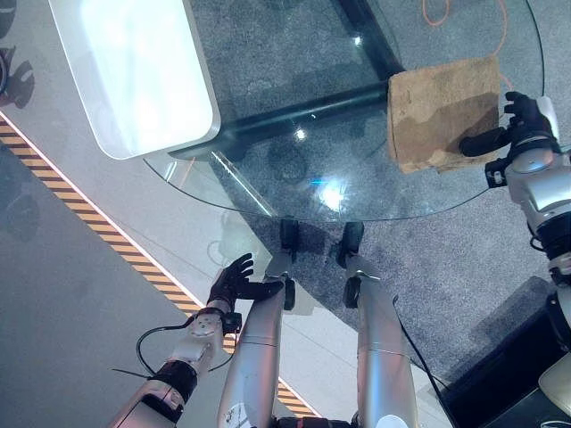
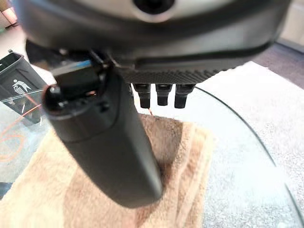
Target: Wipe the table with a cloth and put it in the basket.
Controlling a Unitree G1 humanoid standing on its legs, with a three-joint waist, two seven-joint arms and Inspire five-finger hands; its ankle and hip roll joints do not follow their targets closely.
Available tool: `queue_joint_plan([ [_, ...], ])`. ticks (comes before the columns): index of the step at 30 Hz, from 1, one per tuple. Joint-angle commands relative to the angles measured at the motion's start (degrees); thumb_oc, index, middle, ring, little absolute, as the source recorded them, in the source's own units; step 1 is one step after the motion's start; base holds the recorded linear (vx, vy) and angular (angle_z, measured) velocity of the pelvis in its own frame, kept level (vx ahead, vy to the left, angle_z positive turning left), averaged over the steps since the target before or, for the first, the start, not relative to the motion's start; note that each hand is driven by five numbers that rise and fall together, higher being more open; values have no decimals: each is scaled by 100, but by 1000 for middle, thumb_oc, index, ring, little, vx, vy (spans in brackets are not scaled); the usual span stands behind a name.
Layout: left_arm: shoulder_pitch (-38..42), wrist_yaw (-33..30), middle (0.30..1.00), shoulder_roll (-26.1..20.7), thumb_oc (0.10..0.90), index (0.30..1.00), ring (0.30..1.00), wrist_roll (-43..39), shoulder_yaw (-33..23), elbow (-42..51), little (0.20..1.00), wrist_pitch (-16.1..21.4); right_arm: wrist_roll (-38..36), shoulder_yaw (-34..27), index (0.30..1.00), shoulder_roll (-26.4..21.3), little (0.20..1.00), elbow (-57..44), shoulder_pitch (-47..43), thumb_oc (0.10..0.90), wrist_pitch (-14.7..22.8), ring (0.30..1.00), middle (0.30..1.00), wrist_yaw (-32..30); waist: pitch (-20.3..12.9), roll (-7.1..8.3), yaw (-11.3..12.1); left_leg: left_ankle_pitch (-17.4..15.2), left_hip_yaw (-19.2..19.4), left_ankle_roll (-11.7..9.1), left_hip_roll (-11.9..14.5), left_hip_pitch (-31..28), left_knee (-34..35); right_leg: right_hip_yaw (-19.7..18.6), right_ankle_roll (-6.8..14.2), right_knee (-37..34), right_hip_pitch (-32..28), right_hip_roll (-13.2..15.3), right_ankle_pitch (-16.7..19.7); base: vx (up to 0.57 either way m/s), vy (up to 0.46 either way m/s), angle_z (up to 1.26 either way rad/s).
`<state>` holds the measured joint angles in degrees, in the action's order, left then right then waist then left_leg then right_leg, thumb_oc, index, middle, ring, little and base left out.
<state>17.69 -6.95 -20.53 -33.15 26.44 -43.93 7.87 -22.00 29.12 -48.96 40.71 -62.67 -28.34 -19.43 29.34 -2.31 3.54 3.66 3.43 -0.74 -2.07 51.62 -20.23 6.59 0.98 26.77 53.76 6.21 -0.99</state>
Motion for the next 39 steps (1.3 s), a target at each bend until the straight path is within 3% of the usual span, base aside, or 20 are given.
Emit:
queue_joint_plan([
  [1,-729,-34,900,51,800,900,900,-73,238,71,900,-26,-907,189,900,1124,900,-519,190,800,293,900,900,263,45,-218,271,-776,-183,3,-109,26,-571,115,357,-307,-81,-7,93,7,70,0],
  [9,-757,-42,900,128,800,900,900,-86,104,-16,900,-47,-1037,21,900,1467,900,-916,365,800,402,900,900,-85,45,-93,277,-835,-161,46,-134,-215,-523,125,427,-422,-364,13,139,-5,61,3],
  [10,-663,-44,900,121,800,900,900,-82,68,-9,900,-52,-1040,5,900,1451,900,-940,280,800,394,900,900,-98,45,-74,254,-645,-138,70,-155,-35,-478,158,388,-508,-214,39,319,-55,52,6],
  [12,-765,-34,900,135,800,900,900,-58,72,-19,900,-68,-1045,2,900,1562,900,-1034,444,800,400,900,900,-157,45,-64,285,-856,-159,64,-147,-308,-507,121,453,-454,-464,23,157,12,43,7],
  [13,-668,-40,900,131,800,900,900,-51,29,-15,900,-74,-1051,-14,900,1558,900,-1070,365,800,402,900,900,-176,45,-36,261,-669,-136,91,-167,-135,-462,156,416,-541,-323,51,339,11,43,7],
  [27,-657,-104,900,132,800,900,900,-40,-96,-26,900,-162,-932,46,900,2013,900,-1778,558,800,433,900,900,-365,45,146,314,-712,-145,121,-177,-328,-398,242,507,-668,-608,69,390,-2,9,3],
  [29,-645,-110,900,126,800,900,900,-40,-87,-14,900,-171,-934,69,900,2021,900,-1731,547,800,382,900,900,-448,45,143,323,-704,-147,117,-176,-324,-385,255,512,-687,-615,76,396,30,-2,0],
  [30,-743,-110,900,136,800,900,900,-33,-53,-19,900,-170,-911,87,900,2053,900,-1688,638,800,366,900,900,-467,45,117,359,-895,-172,98,-155,-511,-422,223,555,-611,-769,45,228,60,-3,1],
  [39,-638,-150,900,200,800,900,900,-98,112,-164,900,-147,-1160,104,900,2099,900,-723,298,800,171,900,900,-1248,45,-16,424,-918,-197,118,-185,-315,-485,254,563,-590,-548,82,259,-1,13,4],
])
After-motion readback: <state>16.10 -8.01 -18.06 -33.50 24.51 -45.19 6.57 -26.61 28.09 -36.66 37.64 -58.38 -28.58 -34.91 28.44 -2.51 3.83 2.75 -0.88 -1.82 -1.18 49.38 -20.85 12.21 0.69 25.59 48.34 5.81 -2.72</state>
